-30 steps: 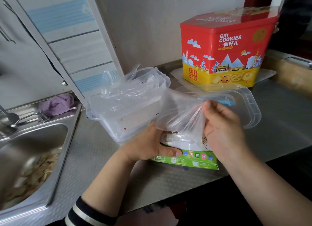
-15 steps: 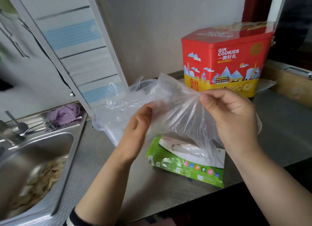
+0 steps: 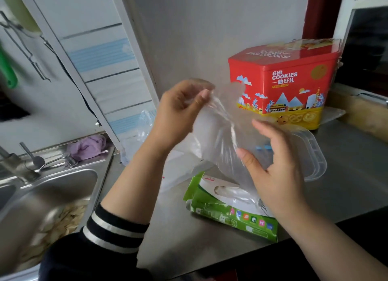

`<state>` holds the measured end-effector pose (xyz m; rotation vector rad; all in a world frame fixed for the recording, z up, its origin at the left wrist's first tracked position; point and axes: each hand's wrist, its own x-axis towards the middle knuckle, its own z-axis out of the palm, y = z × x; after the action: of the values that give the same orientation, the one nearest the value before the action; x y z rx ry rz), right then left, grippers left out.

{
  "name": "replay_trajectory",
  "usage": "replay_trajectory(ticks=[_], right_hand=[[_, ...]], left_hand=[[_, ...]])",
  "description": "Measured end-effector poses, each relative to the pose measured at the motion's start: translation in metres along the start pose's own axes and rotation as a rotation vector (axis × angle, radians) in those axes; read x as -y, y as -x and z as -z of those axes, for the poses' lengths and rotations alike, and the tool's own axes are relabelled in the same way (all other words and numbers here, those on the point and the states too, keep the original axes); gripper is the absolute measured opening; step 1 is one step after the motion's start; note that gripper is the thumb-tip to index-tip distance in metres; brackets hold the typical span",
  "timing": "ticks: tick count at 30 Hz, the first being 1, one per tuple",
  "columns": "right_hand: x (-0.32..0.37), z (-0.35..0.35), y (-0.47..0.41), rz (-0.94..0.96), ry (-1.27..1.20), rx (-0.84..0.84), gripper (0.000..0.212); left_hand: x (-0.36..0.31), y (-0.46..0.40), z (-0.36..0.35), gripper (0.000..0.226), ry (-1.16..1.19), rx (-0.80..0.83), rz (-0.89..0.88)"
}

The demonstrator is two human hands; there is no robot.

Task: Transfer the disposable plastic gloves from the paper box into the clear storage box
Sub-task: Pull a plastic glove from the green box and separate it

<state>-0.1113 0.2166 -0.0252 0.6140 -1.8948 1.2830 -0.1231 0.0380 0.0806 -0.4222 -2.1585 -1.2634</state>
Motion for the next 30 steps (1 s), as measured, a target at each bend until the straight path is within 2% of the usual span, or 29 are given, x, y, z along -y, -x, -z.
replay_trajectory(ticks=[2, 5, 8, 11, 14, 22, 26, 30], right_hand=[[-0.001, -0.002, 0.008, 0.045, 0.045, 0.095, 0.049], [-0.01, -0.01, 0.022, 0.043, 0.137, 0.265, 0.048], [-0.02, -0.018, 0.037, 0.014, 0.255, 0.42, 0.049], [-0.024, -0.019, 0.043, -0.017, 0.332, 0.513, 0.047], [-0.02, -0.018, 0.046, -0.003, 0.368, 0.56, 0.047], [-0.013, -0.014, 0.046, -0.083, 0.33, 0.649, 0.043], [-0.009, -0.012, 0.045, -0.102, 0.349, 0.674, 0.043], [-0.011, -0.006, 0.04, -0.183, 0.342, 0.77, 0.039]], left_hand=[[0.013, -0.012, 0.017, 0.017, -0.048, -0.131, -0.015], [0.041, -0.031, 0.047, 0.022, -0.248, -0.309, 0.105], [0.07, -0.038, 0.073, 0.028, -0.485, -0.332, 0.298], [0.087, -0.033, 0.084, 0.051, -0.706, -0.266, 0.511], [0.091, -0.022, 0.082, 0.069, -0.895, -0.153, 0.596], [0.094, -0.008, 0.079, 0.064, -1.125, 0.089, 0.646], [0.092, -0.007, 0.08, 0.059, -1.203, 0.121, 0.67], [0.076, -0.006, 0.081, 0.044, -1.373, 0.114, 0.642]])
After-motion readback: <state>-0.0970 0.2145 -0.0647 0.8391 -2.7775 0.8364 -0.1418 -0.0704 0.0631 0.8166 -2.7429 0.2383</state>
